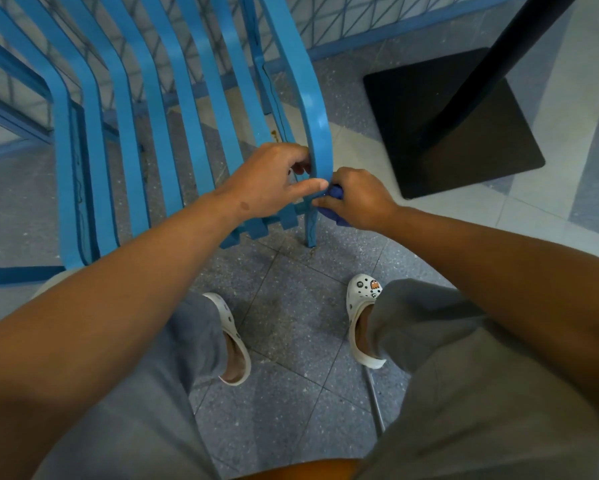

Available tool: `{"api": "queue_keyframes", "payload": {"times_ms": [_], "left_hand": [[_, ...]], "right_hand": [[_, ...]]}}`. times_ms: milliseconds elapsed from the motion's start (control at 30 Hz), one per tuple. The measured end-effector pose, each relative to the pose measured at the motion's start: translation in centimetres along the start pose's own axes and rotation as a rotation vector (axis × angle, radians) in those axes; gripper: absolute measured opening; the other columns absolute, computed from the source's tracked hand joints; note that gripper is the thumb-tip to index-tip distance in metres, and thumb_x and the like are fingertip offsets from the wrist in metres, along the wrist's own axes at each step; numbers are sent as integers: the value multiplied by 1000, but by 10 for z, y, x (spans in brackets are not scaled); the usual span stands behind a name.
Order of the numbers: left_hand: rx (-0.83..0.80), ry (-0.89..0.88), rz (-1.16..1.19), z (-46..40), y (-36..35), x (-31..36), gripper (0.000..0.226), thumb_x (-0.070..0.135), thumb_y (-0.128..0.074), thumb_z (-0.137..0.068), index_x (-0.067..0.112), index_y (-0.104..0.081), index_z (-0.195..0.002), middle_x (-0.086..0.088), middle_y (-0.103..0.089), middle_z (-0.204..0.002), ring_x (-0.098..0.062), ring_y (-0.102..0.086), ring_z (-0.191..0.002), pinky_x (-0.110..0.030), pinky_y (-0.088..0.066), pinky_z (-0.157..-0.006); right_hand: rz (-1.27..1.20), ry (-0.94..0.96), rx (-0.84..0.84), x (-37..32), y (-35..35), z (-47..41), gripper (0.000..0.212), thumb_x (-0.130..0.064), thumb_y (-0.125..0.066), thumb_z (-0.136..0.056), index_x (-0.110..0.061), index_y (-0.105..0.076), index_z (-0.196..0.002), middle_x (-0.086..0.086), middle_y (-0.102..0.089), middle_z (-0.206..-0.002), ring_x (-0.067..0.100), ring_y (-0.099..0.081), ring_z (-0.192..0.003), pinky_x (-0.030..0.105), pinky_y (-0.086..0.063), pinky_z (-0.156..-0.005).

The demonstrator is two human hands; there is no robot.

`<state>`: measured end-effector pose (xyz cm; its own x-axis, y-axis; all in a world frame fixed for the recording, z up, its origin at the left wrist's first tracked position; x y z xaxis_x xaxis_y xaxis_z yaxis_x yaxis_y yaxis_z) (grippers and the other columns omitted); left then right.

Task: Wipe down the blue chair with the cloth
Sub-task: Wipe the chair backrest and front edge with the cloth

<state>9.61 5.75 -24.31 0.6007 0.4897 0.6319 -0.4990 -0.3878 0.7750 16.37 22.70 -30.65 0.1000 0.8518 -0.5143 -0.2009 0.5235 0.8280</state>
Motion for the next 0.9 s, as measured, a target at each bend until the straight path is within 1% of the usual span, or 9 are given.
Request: {"api": "queue_keyframes", "payload": {"times_ms": [100,200,367,433,533,633,733,833,900], "left_hand": [[-29,-2,-22,1,-2,-3,34,52,-65,-93,28,-72,-116,11,-71,-102,-3,-62,-91,-19,-50,-78],[-43,7,-24,8,-2,-8,35,50,-63,-94,27,-69,-119,15,-69,-105,-2,-61,-93,-16,-49,-78],[-96,37,-51,19,-7,-14,46,47,-63,-97,19,-60,-133,3,-69,-115,-12,-63,-102,-35,-54,-91],[-104,49,-57,27,-10,-16,49,46,-62,-97,18,-56,-136,-1,-68,-119,-16,-63,-106,-38,-53,-94],[-91,51,-51,38,-18,-18,44,41,-65,-97,16,-60,-132,-3,-68,-118,-21,-62,-109,-40,-51,-94],[-88,-6,-135,45,-23,-23,40,38,-66,-96,14,-63,-128,-6,-68,-116,-25,-58,-110,-39,-47,-94],[-5,-34,-218,49,-28,-33,37,33,-68,-94,11,-65,-123,-12,-61,-119,-31,-55,-115,-46,-46,-97],[39,-35,-300,50,-42,-40,46,34,-70,-91,8,-60,-128,-18,-51,-138,-37,-46,-130,-51,-41,-108],[7,-10,-405,50,-56,-43,60,43,-65,-93,10,-49,-141,-18,-36,-155,-39,-29,-145,-52,-27,-118]], "right_hand": [[20,28,-16,-1,3,1,33,-49,-68,-91,-18,-68,-103,3,-68,-97,22,-64,-87,47,-55,-78],[21,20,-50,-7,5,-1,34,-47,-68,-92,-20,-69,-113,3,-71,-103,23,-65,-92,47,-55,-83],[-47,-48,-97,-3,8,5,31,-44,-68,-93,-20,-70,-112,1,-73,-105,22,-66,-97,46,-55,-87],[-126,-102,-33,1,3,12,23,-39,-68,-93,-18,-70,-102,0,-71,-96,21,-65,-91,42,-54,-82],[-179,-158,55,7,-7,24,22,-39,-70,-92,-18,-69,-98,-3,-67,-91,18,-62,-87,28,-43,-73],[-217,-188,105,11,-13,33,23,-42,-71,-91,-21,-68,-102,-5,-65,-95,16,-60,-88,26,-41,-75],[-260,-220,122,10,-22,39,25,-44,-70,-91,-22,-66,-104,-5,-65,-97,14,-59,-88,26,-43,-75],[-309,-278,138,13,-32,43,18,-40,-68,-93,-23,-63,-99,-11,-62,-84,1,-56,-73,12,-38,-63],[-347,-292,124,16,-42,44,14,-31,-67,-92,-18,-62,-95,-12,-60,-77,-3,-56,-66,7,-36,-55]]}}
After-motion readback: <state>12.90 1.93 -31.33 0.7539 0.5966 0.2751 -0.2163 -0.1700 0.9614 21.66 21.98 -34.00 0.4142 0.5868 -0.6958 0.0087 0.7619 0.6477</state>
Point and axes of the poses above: each hand's wrist, its own z-axis away from the middle knuckle, its own y-axis out of the back of the hand, x = y × z, the point moved 3 cm from there along -z, towards the middle knuckle
